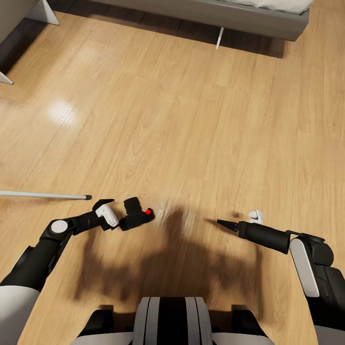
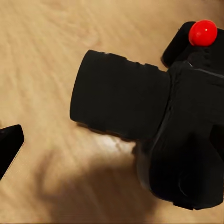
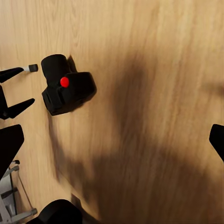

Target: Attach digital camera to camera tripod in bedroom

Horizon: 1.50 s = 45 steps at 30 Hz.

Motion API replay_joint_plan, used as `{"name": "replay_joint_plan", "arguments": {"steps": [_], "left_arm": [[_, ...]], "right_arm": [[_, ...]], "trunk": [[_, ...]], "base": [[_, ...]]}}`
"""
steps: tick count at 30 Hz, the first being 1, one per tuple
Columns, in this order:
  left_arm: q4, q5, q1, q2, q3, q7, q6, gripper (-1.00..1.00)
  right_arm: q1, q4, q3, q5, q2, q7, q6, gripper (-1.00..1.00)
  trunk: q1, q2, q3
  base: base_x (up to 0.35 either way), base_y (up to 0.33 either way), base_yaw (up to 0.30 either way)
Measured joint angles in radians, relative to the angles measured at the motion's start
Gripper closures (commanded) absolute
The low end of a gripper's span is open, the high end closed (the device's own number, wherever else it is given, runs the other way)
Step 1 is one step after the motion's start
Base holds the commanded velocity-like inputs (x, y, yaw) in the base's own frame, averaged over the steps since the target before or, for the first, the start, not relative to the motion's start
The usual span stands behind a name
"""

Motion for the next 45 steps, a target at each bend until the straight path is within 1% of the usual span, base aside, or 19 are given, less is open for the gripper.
{"name": "replay_joint_plan", "arguments": {"steps": [7,14,15,19,22,27,28,32,45], "left_arm": [[0.039,-0.004,-0.036,-0.002,-0.004,-0.005,-0.002,-1.00],[0.079,-0.005,-0.037,-0.001,-0.006,-0.013,-0.001,-1.00],[0.095,-0.006,-0.037,-0.001,-0.006,-0.013,-0.001,-1.00],[0.101,-0.005,-0.037,0.000,-0.008,-0.019,0.001,-1.00],[0.105,-0.004,-0.037,0.002,-0.009,-0.035,0.001,-1.00],[0.109,-0.005,-0.037,0.002,-0.010,-0.096,0.001,-1.00],[0.109,-0.005,-0.037,0.002,-0.011,-0.117,0.001,-1.00],[0.108,-0.005,-0.037,0.002,-0.011,-0.144,0.000,-1.00],[0.110,-0.004,-0.037,-0.001,-0.007,-0.153,-0.002,-1.00]], "right_arm": [[0.000,0.001,-0.003,0.000,-0.001,0.000,0.000,-1.00],[0.000,0.001,-0.003,0.001,-0.001,0.000,0.000,-1.00],[0.000,0.001,-0.003,0.001,-0.001,0.000,0.000,-1.00],[0.000,0.001,-0.003,0.001,-0.001,0.000,0.000,-1.00],[0.000,0.001,-0.003,0.001,-0.001,0.000,0.000,-1.00],[0.000,0.001,-0.003,0.001,-0.001,0.000,0.000,-1.00],[0.000,0.001,-0.003,0.001,-0.001,0.000,0.000,-1.00],[0.000,0.001,-0.003,0.001,0.000,0.000,0.000,-1.00],[0.000,-0.001,-0.003,-0.002,0.001,0.000,0.000,-1.00]], "trunk": [[0.000,0.000,0.000],[0.000,0.000,0.000],[0.000,0.000,0.000],[0.000,0.000,0.000],[0.000,0.000,0.000],[0.000,0.000,0.000],[0.000,0.000,0.000],[0.000,0.000,0.000],[0.000,0.000,0.000]], "base": [[0.000,0.000,0.000],[0.000,0.000,0.000],[0.000,0.000,0.000],[0.000,0.000,0.000],[0.000,0.000,0.000],[0.000,0.000,0.000],[0.000,0.000,0.000],[0.000,0.000,0.000],[0.000,0.000,0.000]]}}
